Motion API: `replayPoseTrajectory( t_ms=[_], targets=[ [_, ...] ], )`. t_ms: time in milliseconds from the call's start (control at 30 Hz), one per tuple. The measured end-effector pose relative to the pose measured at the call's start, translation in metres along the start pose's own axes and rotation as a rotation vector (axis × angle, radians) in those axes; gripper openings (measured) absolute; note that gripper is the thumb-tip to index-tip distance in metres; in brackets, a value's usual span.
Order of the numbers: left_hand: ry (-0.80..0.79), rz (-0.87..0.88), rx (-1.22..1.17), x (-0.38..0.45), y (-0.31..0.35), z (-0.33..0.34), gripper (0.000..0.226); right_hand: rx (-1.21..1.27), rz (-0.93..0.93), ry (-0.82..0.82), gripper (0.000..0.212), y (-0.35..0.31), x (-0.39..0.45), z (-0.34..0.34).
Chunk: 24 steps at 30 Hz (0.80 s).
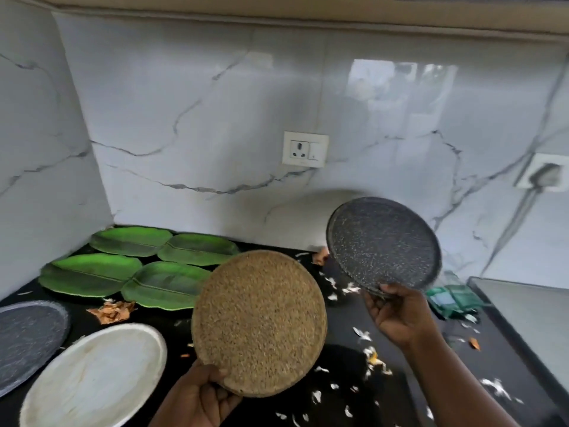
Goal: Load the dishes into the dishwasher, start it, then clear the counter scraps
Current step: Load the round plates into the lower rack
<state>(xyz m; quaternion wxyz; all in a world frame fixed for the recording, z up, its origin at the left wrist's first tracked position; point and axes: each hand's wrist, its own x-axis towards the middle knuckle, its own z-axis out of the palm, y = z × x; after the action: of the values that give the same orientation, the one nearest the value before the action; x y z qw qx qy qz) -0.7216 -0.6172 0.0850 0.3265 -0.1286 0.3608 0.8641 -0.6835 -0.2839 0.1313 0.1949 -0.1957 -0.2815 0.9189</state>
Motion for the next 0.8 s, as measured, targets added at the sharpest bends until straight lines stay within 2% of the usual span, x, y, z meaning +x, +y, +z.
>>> replayPoseTrajectory(
  t_ms=[33,67,100,167,200,233,333,400,467,500,567,667,767,800],
  targets=[
    [-0.012,-0.012,-0.019,0.003,-0.009,0.006,0.056,-0.017,-0.029,0.027,0.072,-0.012,-0.011,-0.014],
    [-0.023,-0.019,-0.017,0.005,-0.02,0.013,0.059,-0.022,-0.063,0.046,0.074,-0.024,-0.023,-0.03],
    [-0.042,-0.034,-0.025,0.007,-0.03,0.018,0.054,-0.03,-0.084,0.071,0.062,-0.034,-0.036,-0.041],
    [-0.075,-0.094,-0.026,0.009,-0.054,0.032,0.049,-0.042,-0.136,0.107,0.026,-0.058,-0.062,-0.07],
    [-0.081,-0.118,0.004,0.006,-0.067,0.042,0.049,-0.033,-0.165,0.108,0.017,-0.071,-0.077,-0.085],
    [-0.107,-0.145,0.02,0.003,-0.08,0.051,0.048,-0.023,-0.197,0.116,0.016,-0.082,-0.092,-0.097],
    [-0.179,-0.226,0.1,-0.007,-0.117,0.078,0.047,-0.019,-0.267,0.136,0.055,-0.113,-0.13,-0.145],
    [-0.22,-0.269,0.153,-0.013,-0.147,0.096,0.049,0.007,-0.302,0.175,0.059,-0.132,-0.157,-0.177],
    [-0.257,-0.293,0.196,-0.02,-0.18,0.116,0.05,0.038,-0.302,0.213,0.057,-0.149,-0.183,-0.206],
    [-0.267,-0.3,0.216,-0.025,-0.199,0.127,0.05,0.048,-0.306,0.228,0.049,-0.158,-0.198,-0.222],
    [-0.281,-0.314,0.242,-0.038,-0.246,0.152,0.054,0.098,-0.316,0.271,0.015,-0.18,-0.233,-0.258],
    [-0.289,-0.353,0.28,-0.06,-0.32,0.188,0.061,0.125,-0.338,0.384,0.023,-0.216,-0.286,-0.319],
    [-0.313,-0.41,0.362,-0.083,-0.396,0.222,0.062,0.135,-0.347,0.512,0.016,-0.25,-0.351,-0.381],
    [-0.321,-0.432,0.39,-0.09,-0.421,0.233,0.059,0.129,-0.346,0.573,0.021,-0.261,-0.373,-0.402]
  ],
)
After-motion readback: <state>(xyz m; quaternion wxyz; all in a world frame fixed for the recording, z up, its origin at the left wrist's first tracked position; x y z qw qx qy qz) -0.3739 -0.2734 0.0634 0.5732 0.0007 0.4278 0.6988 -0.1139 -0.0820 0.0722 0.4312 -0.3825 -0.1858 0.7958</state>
